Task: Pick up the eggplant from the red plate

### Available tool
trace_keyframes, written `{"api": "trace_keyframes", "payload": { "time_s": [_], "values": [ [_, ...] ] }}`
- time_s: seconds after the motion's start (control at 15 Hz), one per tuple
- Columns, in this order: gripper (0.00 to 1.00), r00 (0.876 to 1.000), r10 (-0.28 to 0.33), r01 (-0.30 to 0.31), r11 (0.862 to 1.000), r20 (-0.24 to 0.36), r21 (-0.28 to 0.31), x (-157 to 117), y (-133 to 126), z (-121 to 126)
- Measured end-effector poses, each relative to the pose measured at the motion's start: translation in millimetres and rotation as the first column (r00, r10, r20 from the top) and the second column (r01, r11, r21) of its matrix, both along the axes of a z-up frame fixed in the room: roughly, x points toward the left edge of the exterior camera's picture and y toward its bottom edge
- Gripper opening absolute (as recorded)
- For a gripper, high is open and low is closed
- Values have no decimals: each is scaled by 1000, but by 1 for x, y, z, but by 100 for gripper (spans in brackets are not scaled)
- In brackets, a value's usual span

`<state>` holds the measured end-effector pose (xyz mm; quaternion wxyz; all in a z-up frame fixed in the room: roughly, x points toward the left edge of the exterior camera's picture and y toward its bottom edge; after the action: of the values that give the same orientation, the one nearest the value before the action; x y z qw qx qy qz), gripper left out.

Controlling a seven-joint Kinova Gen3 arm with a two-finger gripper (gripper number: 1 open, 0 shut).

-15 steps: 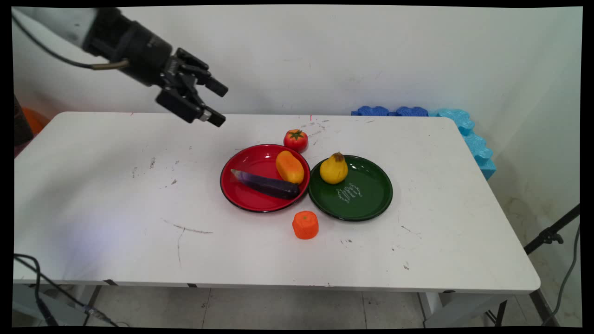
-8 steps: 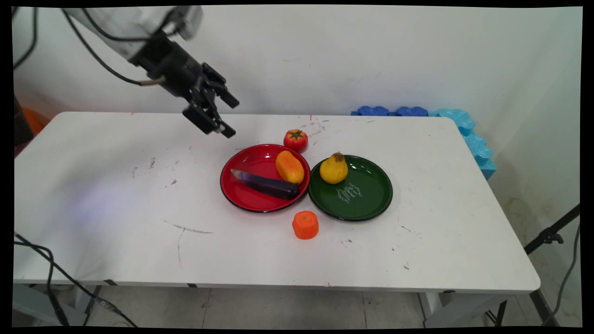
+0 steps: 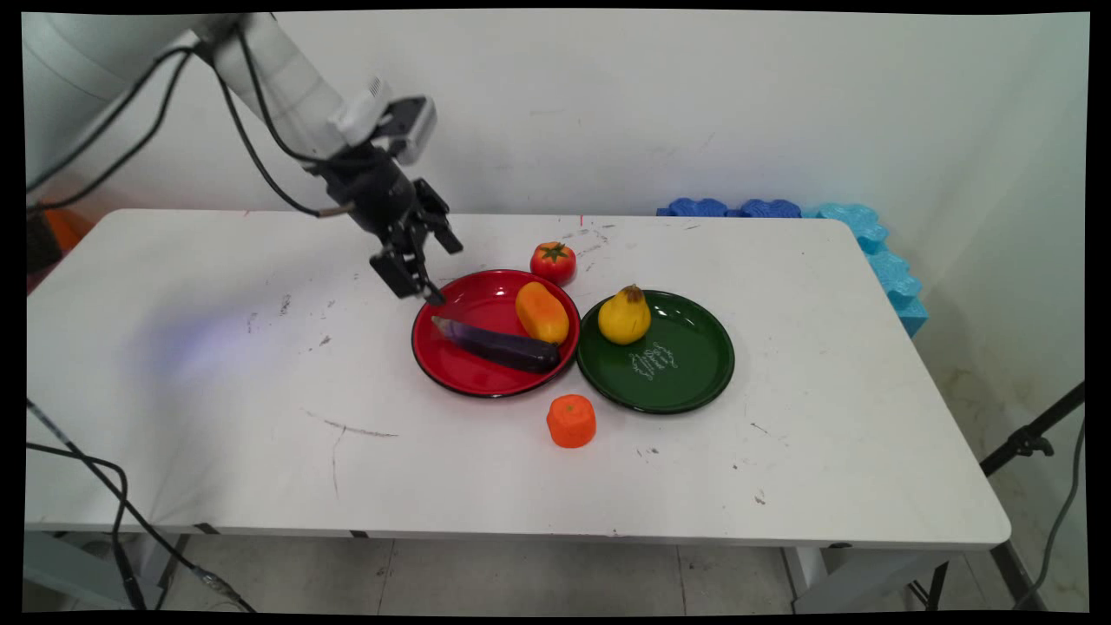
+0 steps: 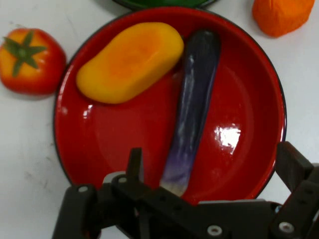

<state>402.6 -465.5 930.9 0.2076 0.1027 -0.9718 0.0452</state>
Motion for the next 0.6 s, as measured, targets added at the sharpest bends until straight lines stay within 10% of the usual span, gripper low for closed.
{"api": "trace_keyframes", "payload": {
  "time_s": [0.6],
  "values": [
    [100, 992, -115, 113, 993, 46, 47, -16, -15, -67]
  ]
}}
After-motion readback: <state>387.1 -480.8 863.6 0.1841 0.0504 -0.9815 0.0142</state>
